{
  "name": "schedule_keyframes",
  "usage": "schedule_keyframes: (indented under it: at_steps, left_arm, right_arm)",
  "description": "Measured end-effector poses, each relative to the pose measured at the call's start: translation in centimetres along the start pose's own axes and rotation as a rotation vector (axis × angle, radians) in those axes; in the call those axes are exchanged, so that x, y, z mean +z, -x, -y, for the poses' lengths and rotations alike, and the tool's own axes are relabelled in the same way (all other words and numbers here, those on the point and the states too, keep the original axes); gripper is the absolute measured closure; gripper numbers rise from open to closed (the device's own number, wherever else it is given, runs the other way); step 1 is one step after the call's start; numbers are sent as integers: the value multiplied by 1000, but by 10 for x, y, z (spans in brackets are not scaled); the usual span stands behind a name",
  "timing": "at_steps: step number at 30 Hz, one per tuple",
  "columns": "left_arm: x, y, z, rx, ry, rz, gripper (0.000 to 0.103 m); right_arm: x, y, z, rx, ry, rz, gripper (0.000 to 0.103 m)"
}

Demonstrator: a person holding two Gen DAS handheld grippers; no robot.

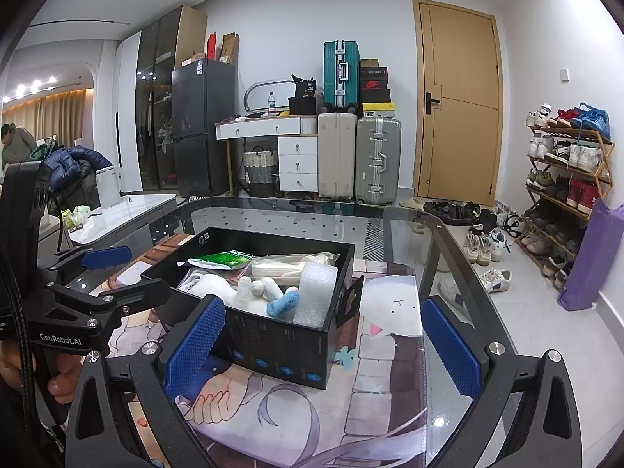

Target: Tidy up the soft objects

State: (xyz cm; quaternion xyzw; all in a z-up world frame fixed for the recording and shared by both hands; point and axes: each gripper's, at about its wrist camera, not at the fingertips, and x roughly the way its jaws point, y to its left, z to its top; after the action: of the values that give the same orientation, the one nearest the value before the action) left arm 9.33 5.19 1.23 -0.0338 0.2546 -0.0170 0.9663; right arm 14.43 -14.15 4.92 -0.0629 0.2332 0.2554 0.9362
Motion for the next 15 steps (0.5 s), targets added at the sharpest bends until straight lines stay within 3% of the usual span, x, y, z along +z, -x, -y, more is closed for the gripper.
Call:
schedule_keyframes:
  at_steps: [15]
  left_arm:
    - [1,1,2,0,-3,3,0]
  right_arm:
    - [-2,1,1,3,-3,0,1]
